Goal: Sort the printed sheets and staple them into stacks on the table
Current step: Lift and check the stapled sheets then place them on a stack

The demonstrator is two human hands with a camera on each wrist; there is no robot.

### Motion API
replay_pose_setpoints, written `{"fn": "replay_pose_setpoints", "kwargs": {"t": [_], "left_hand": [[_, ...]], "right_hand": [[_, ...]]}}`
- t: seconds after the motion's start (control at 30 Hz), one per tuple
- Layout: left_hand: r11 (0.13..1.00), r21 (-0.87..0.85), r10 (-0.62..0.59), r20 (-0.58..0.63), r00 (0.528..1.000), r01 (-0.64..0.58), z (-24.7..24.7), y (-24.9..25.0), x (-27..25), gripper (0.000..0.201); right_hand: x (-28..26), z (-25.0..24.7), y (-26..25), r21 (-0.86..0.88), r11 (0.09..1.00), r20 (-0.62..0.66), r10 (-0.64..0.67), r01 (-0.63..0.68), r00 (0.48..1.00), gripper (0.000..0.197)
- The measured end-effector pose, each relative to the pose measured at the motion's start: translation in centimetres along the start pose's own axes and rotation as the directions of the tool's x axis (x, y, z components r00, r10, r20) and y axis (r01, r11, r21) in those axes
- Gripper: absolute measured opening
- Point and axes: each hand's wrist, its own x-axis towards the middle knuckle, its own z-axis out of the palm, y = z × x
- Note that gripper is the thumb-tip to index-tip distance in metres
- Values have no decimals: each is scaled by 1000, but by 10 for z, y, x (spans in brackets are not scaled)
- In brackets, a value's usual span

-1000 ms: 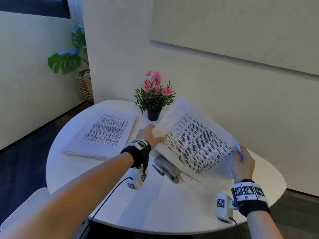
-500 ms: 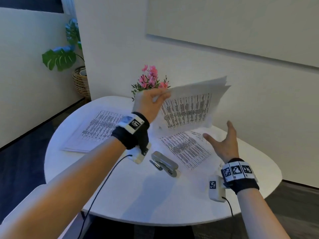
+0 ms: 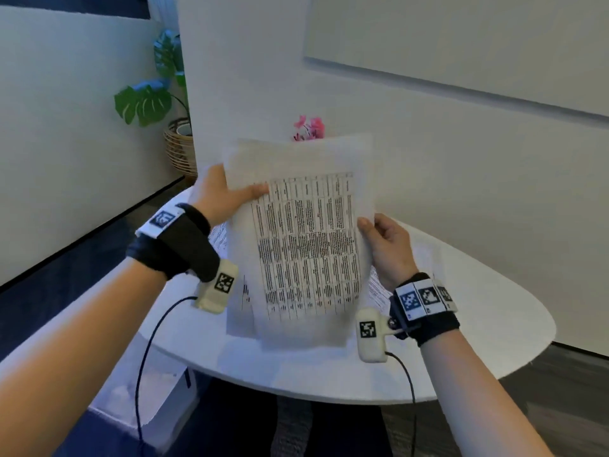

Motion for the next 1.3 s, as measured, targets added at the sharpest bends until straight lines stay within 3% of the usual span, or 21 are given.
{"fn": "replay_pose_setpoints", "kwargs": {"t": [0.07, 0.13, 0.17, 0.23, 0.3, 0.37, 0.43, 0.5, 0.57, 0.63, 0.73, 0.8, 0.87, 0.97, 1.03, 1.1, 1.2, 1.3], "left_hand": [[992, 120, -31, 13, 999, 29, -7, -19, -9, 28], [969, 242, -46, 1, 999, 44, -14, -29, -20, 21], [946, 320, -42, -19, 999, 46, -17, -32, -24, 20], [911, 410, -23, -48, 999, 41, -24, -36, -31, 23], [901, 432, -13, -48, 999, 33, -29, -37, -36, 24], [916, 397, -31, -60, 998, 52, -31, -40, -39, 20], [936, 341, -68, -70, 995, 87, -28, -46, -41, 17], [947, 284, -141, -49, 989, 149, -22, -61, -44, 24], [931, 296, -216, -20, 976, 212, -15, -83, -43, 29], [894, 376, -271, 20, 962, 244, -8, -105, -43, 32], [822, 522, -350, 147, 925, 228, 9, -124, -50, 38], [792, 576, -394, 230, 890, 202, 24, -131, -57, 44], [779, 596, -415, 257, 873, 195, 37, -137, -62, 52], [750, 639, -428, 272, 862, 171, 52, -145, -66, 83], [680, 732, -391, 318, 864, 38, 59, -150, -69, 102], [552, 815, -316, 402, 860, -178, 66, -153, -72, 98], [525, 752, -284, 596, 751, -398, 75, -157, -75, 85], [551, 672, -260, 702, 663, -495, 87, -161, -82, 98]], "right_hand": [[1, 5, 11, -101, 989, 19, 112, -110, 994, 22], [5, 6, 25, -352, 922, 55, 191, -160, 980, 17], [7, 6, 33, -561, 819, 99, 209, -119, 973, 17], [8, 6, 50, -880, 475, 181, 325, 5, 928, 33], [8, 10, 65, -967, 225, 214, 485, 115, 848, 49], [9, 14, 81, -971, 126, 237, 546, 201, 803, 41], [11, 13, 92, -975, 102, 223, 541, 200, 811, 15], [16, 4, 105, -984, 164, 145, 541, 65, 829, 32], [17, -5, 105, -926, 350, 73, 540, -145, 838, 35], [16, -14, 95, -770, 552, 10, 511, -319, 860, 25], [10, -20, 71, -555, 747, -65, 401, -367, 914, 10], [2, -19, 58, -574, 760, -54, 335, -304, 941, 16], [-6, -17, 55, -707, 674, 27, 325, -212, 945, 28], [-18, -5, 73, -895, 440, 157, 457, -69, 876, 36], [-26, 11, 86, -948, 318, 169, 493, 3, 853, 32], [-29, 26, 97, -965, 260, 150, 484, 22, 862, 35], [-28, 39, 104, -984, 178, 104, 511, 13, 853, 39], [-28, 40, 102, -998, 57, 51, 522, 25, 852, 38]]}}
